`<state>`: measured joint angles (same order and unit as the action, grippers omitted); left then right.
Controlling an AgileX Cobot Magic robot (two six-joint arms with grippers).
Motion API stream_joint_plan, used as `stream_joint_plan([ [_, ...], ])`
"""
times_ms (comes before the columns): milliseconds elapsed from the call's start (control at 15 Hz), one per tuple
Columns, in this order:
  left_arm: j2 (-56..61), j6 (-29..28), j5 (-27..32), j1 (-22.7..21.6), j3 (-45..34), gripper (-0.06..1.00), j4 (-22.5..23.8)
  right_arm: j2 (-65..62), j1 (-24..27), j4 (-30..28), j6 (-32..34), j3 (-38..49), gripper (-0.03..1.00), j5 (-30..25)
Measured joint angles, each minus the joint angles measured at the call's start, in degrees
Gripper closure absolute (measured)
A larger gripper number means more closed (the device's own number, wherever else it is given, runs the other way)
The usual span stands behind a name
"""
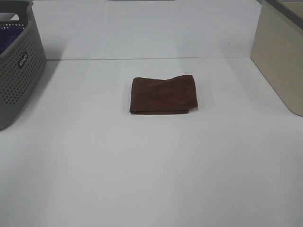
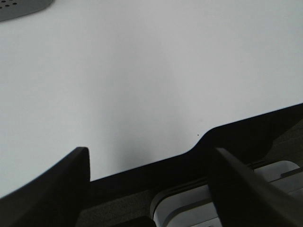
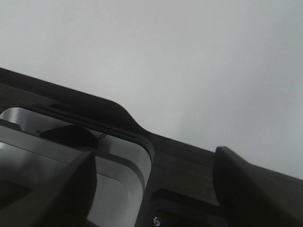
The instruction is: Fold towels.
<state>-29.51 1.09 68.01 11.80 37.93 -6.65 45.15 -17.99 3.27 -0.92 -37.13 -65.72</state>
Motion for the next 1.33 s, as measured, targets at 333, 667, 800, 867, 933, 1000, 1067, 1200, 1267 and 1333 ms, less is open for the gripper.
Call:
stream_joint_plan([
  [333, 12.1, 8.0, -2.0, 0.0, -6.9, 0.27, -3.8, -23.4, 0.0, -0.9, -2.9, 6.4, 0.3, 2.5],
  [667, 12.8, 12.3, -6.5, 0.0, -8.9, 0.27, -7.2, -32.6, 0.0, -0.5, -5.5, 8.0, 0.3, 4.4],
  [800, 12.8, 12.5, -6.7, 0.0, -8.9, 0.27, -5.9, -32.6, 0.0, -0.3, -5.5, 8.1, 0.3, 4.4],
  [867, 12.8, 12.5, -6.7, 0.0, -8.9, 0.27, -5.5, -32.6, 0.0, -0.3, -5.5, 8.1, 0.3, 4.4],
  [933, 12.8, 12.5, -6.8, 0.0, -8.9, 0.27, -5.3, -32.6, 0.0, -0.3, -5.4, 8.1, 0.3, 4.4],
  [1000, 12.8, 12.5, -6.9, 0.0, -8.9, 0.27, -5.3, -32.6, 0.0, -0.3, -5.4, 8.1, 0.3, 4.5],
  [1067, 12.8, 12.2, -6.9, 0.0, -8.9, 0.27, -4.9, -32.6, 0.0, -0.3, -5.4, 8.1, 0.3, 4.5],
  [1200, 12.8, 9.8, -7.0, 0.0, -8.9, 0.27, -3.9, -32.6, 0.0, -0.3, -5.4, 8.1, 0.3, 4.5],
  [1267, 12.8, 7.8, -7.2, 0.0, -8.9, 0.27, -2.9, -32.6, 0.0, -0.3, -5.4, 8.1, 0.3, 4.5],
  [1333, 12.8, 6.0, -7.3, 0.0, -8.9, 0.27, -1.8, -32.6, 0.0, -0.3, -5.4, 8.1, 0.3, 4.5],
])
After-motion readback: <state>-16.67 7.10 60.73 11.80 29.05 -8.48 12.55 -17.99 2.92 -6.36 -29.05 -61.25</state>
